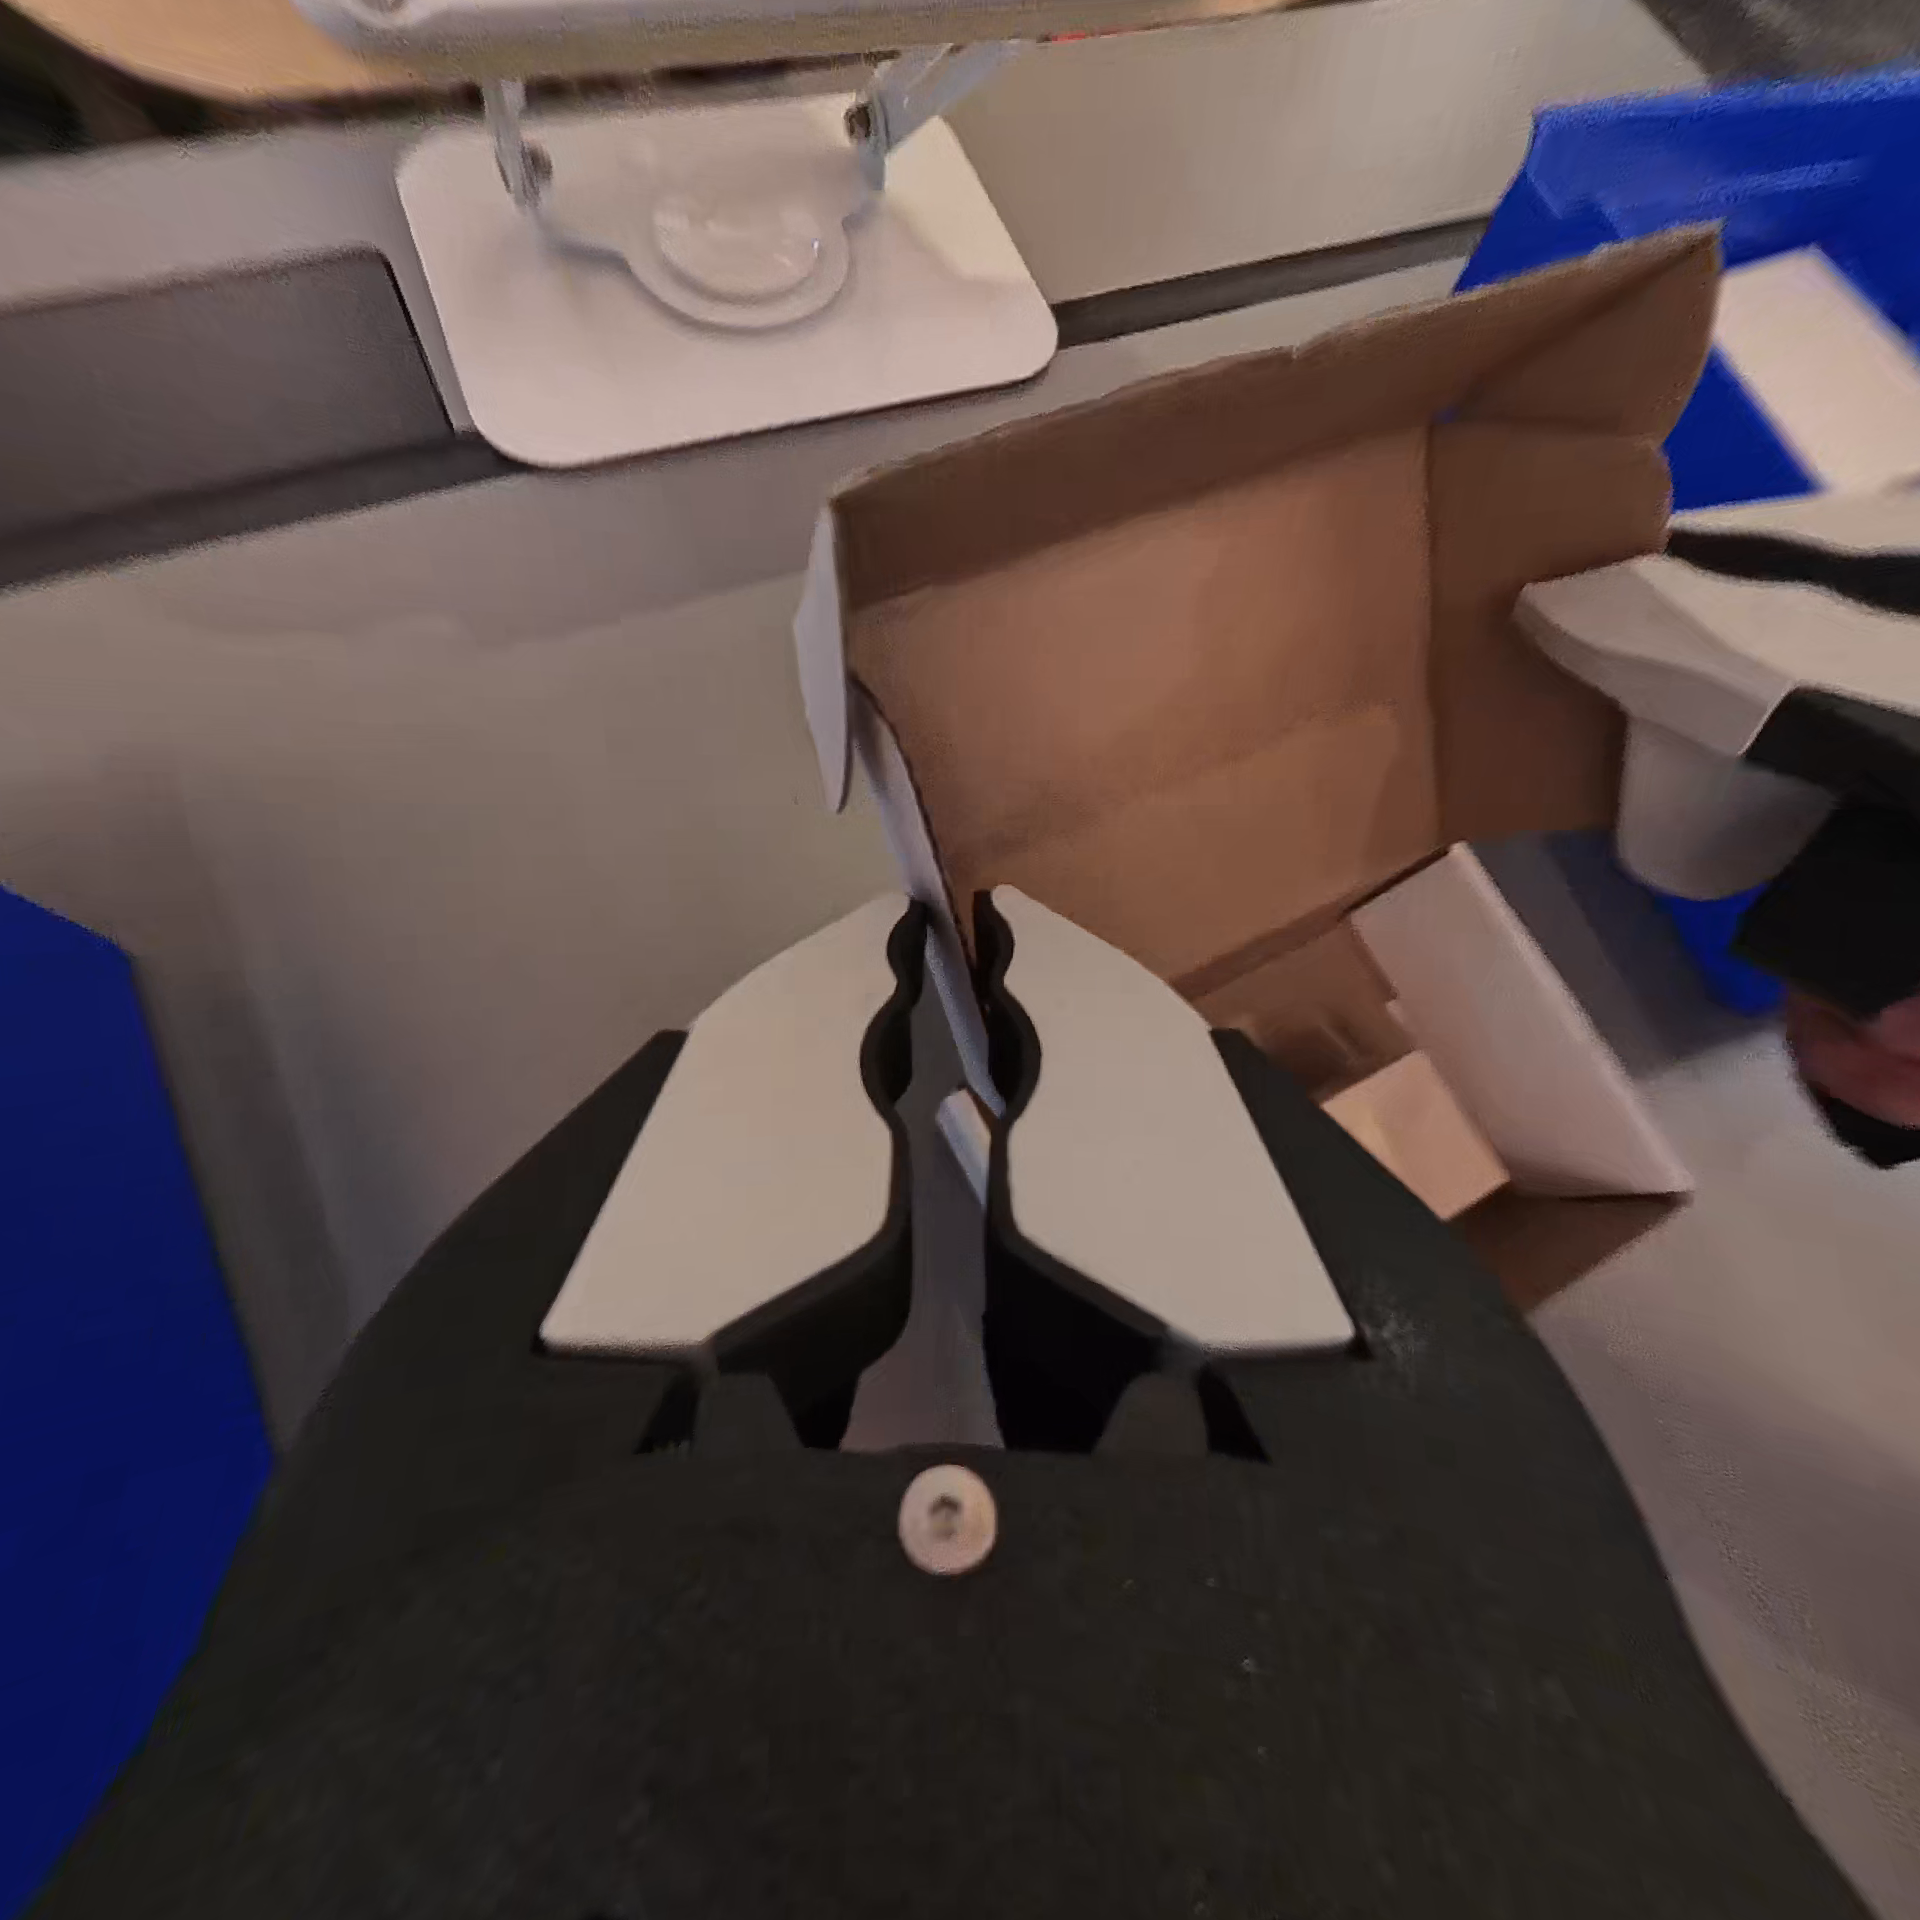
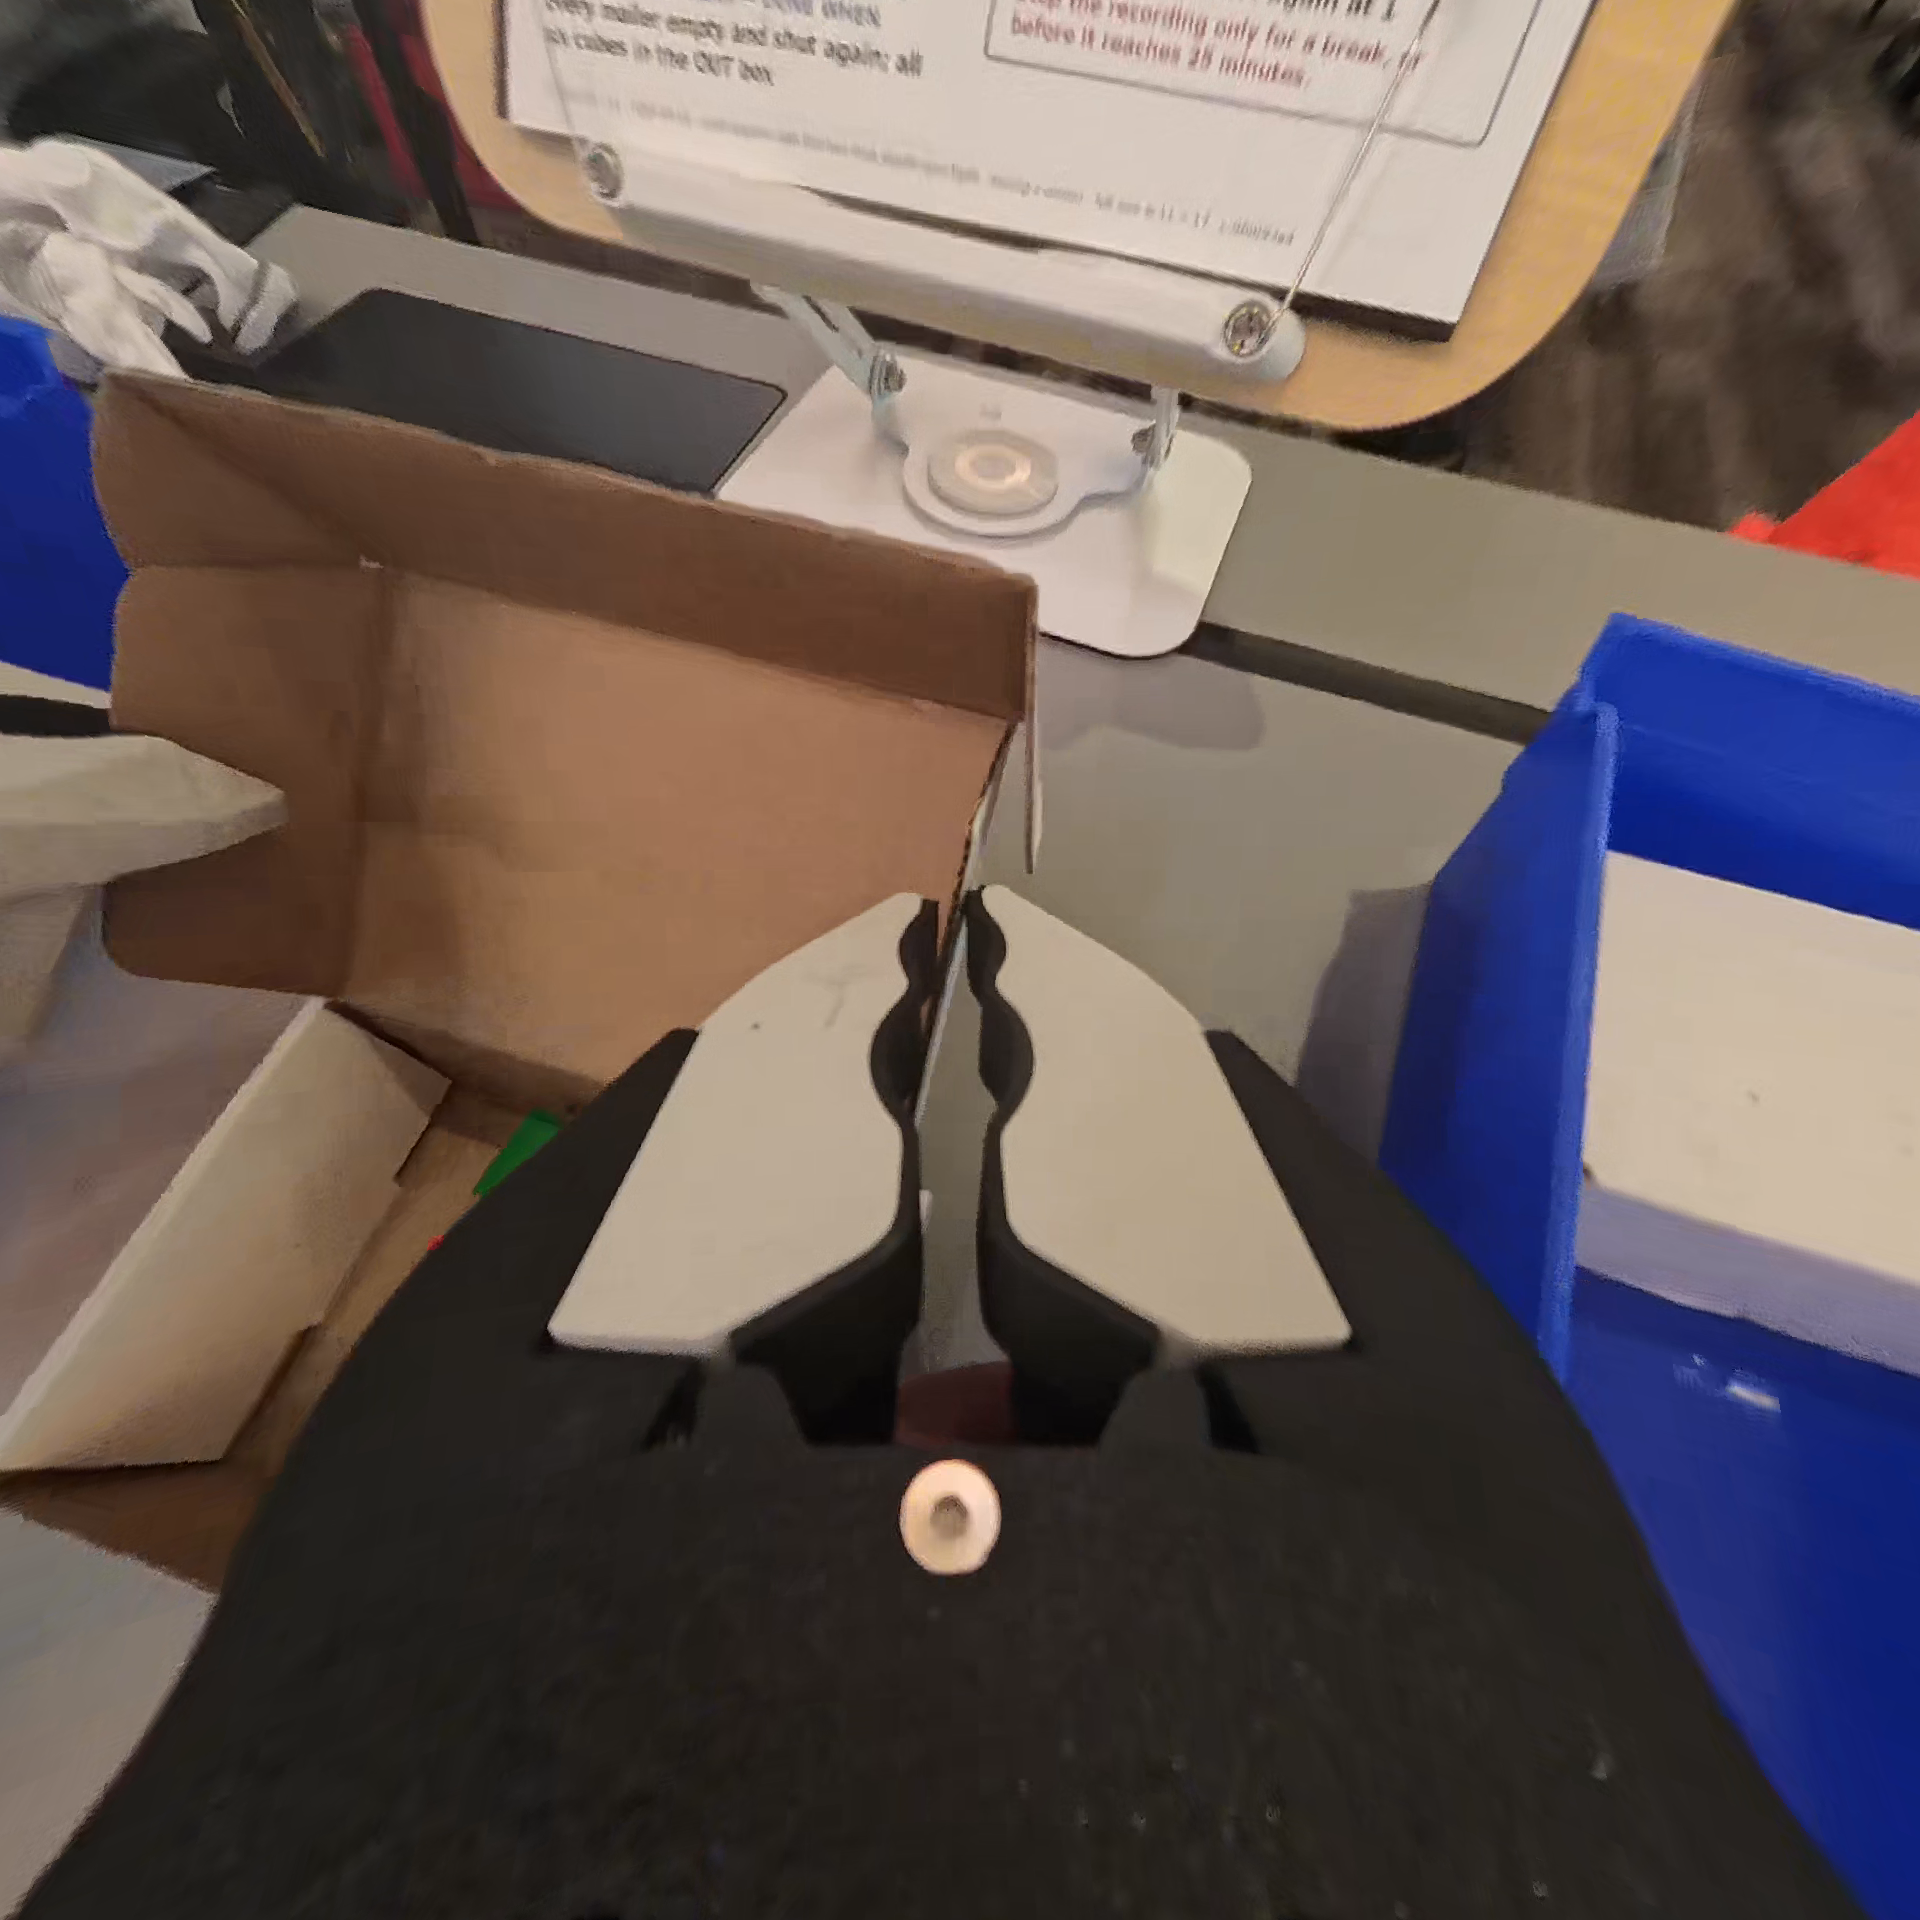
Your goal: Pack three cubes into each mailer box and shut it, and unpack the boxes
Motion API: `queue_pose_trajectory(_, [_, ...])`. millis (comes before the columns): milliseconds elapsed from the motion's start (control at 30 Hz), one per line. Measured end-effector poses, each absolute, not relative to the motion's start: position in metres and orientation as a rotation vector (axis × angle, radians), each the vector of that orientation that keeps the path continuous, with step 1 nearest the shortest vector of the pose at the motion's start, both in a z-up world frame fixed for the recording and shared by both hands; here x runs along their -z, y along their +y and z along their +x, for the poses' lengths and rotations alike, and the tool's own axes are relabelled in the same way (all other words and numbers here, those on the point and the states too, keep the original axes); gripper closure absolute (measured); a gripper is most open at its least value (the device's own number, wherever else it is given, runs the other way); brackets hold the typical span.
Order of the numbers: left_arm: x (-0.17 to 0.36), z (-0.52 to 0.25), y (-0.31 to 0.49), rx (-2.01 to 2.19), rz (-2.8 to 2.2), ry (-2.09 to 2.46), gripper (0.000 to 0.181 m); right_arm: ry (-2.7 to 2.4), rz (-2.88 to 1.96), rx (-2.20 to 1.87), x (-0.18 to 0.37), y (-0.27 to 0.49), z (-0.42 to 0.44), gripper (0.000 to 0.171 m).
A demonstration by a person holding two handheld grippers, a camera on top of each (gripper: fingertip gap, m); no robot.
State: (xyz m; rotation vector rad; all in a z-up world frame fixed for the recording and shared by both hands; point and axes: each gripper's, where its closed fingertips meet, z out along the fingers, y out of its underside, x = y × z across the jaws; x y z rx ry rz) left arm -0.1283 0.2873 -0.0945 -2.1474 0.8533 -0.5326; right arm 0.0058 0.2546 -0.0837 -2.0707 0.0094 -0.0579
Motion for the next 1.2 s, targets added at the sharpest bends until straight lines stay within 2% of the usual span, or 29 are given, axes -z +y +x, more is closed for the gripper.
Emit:
queue_pose_trajectory(133, [0.093, -0.141, 0.244, 0.359, -1.921, 0.926, 0.174, -0.023, -1.958, 0.145, 0.082, 0.208, -0.007, 0.166])
queue_pose_trajectory(267, [0.091, -0.15, 0.207, 0.43, -1.883, 0.901, 0.174, -0.053, -1.912, 0.197, 0.08, 0.171, -0.021, 0.164])
queue_pose_trajectory(467, [0.08, -0.15, 0.215, 0.356, -1.822, 0.854, 0.174, -0.045, -1.88, 0.246, 0.07, 0.168, -0.027, 0.163])
queue_pose_trajectory(533, [0.09, -0.152, 0.209, 0.34, -1.806, 0.861, 0.173, -0.029, -1.89, 0.236, 0.078, 0.163, -0.03, 0.163])
queue_pose_trajectory(900, [0.09, -0.175, 0.133, 0.323, -1.68, 0.992, 0.172, 0.015, -1.77, 0.26, 0.079, 0.074, -0.058, 0.163])
queue_pose_trajectory(1067, [0.092, -0.17, 0.139, 0.13, -1.643, 1.006, 0.171, 0.001, -1.812, 0.336, 0.08, 0.084, -0.061, 0.159])
queue_pose_trajectory(1200, [0.095, -0.177, 0.127, 0.201, -1.653, 1.006, 0.17, 0.008, -1.827, 0.271, 0.085, 0.073, -0.063, 0.161])
